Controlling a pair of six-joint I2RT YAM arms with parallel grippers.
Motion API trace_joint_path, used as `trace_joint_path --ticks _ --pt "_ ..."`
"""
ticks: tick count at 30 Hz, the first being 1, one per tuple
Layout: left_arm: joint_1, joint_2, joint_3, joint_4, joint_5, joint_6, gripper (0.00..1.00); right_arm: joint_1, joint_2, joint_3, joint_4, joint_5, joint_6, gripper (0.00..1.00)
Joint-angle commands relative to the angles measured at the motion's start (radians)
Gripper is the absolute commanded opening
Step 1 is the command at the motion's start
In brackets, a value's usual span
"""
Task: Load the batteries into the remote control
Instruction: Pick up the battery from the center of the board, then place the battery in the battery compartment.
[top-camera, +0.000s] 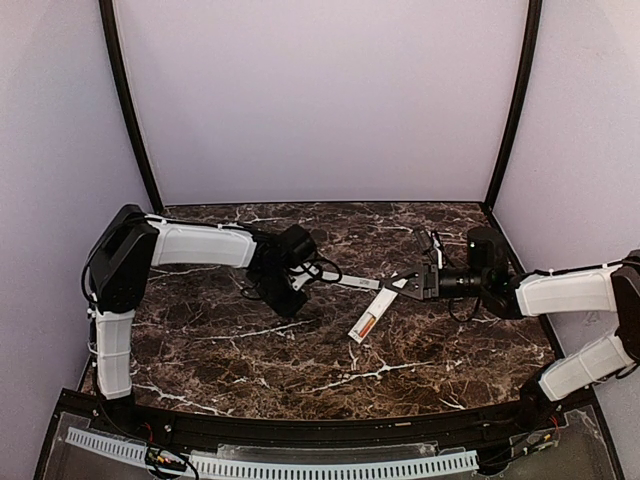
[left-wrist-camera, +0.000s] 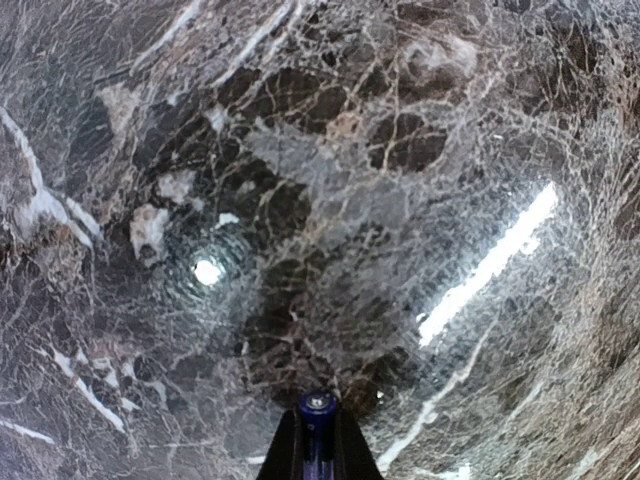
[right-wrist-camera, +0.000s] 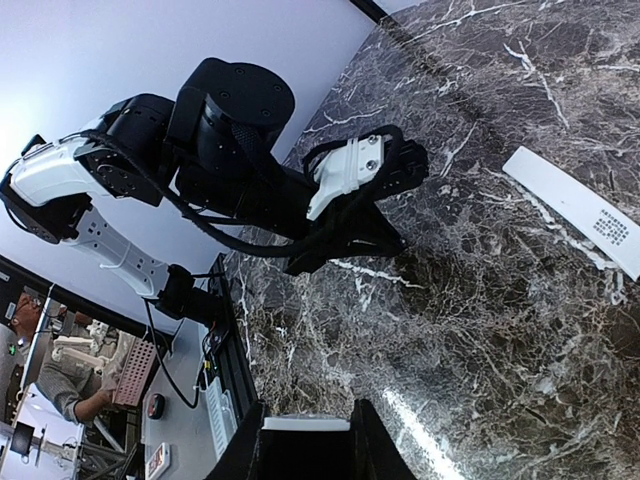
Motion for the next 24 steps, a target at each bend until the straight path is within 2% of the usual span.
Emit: trace_joint_path --ticks 1,4,7,10,12,16,24 --pt "-0.007 -0.056 -0.035 0.004 -0.041 0.018 0.01 -0.005 -0.015 0.026 0.023 -0.014 -0.023 0.00" --pt "-0.007 -0.174 -0.117 0.152 0.012 0.049 0.00 -0.005 -0.013 0.029 0.025 -0.024 -0.024 0.00" --pt "-0.015 -0.309 -0.230 0.338 0.136 0.049 0.01 -0.004 -0.003 0.034 0.035 -0.031 -0.012 0.00" --pt "-0.039 -0.461 -0.368 0.563 0.171 0.056 0.00 -0.004 0.016 0.034 0.065 -0.042 0.020 0.00" --pt "-0.064 -0.515 -0.406 0.633 0.190 0.069 0.01 -0.001 0.033 0.035 0.088 -0.051 0.038 0.00" --pt "-0.130 -0.553 -0.423 0.709 0.228 0.093 0.00 0.013 0.067 0.047 0.123 -0.061 0.063 0.00" --pt "-0.217 -0.500 -0.381 0.739 0.271 0.102 0.00 0.034 0.113 0.069 0.168 -0.072 0.136 0.00"
